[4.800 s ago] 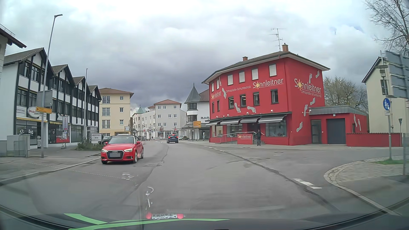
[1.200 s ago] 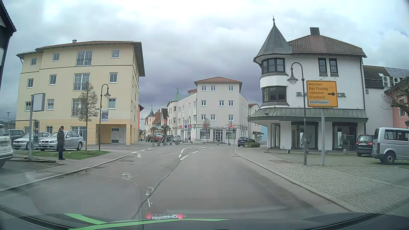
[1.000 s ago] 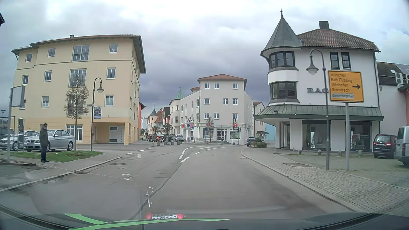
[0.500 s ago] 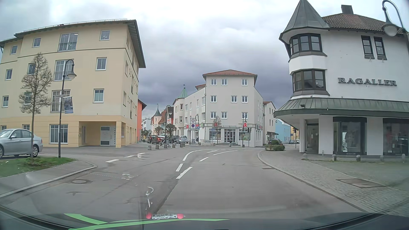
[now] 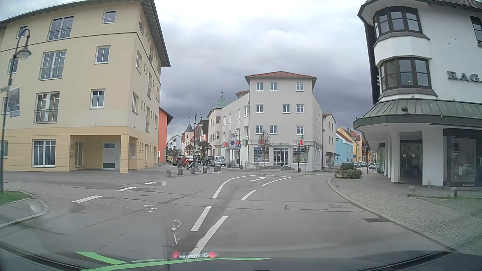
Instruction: Follow the waypoints while adhering to traffic rules and regulations
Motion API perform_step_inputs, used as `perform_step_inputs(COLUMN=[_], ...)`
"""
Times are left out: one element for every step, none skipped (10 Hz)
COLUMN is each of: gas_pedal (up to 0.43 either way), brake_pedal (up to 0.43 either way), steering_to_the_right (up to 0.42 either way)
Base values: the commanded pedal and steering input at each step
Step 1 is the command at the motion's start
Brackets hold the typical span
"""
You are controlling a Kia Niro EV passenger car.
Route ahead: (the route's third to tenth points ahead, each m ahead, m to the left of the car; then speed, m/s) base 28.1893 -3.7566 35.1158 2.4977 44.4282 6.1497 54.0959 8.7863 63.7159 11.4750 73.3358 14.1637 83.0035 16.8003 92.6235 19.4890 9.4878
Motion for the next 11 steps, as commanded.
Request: perform_step_inputs(gas_pedal=[0.000, 0.000, 0.000, 0.000, 0.000, 0.000, 0.000, 0.000, 0.000, 0.000, 0.000], brake_pedal=[0.104, 0.110, 0.116, 0.116, 0.122, 0.134, 0.140, 0.146, 0.159, 0.177, 0.177], steering_to_the_right=[-0.004, -0.004, -0.004, 0.001, 0.003, 0.005, 0.011, 0.016, 0.024, 0.037, 0.047])
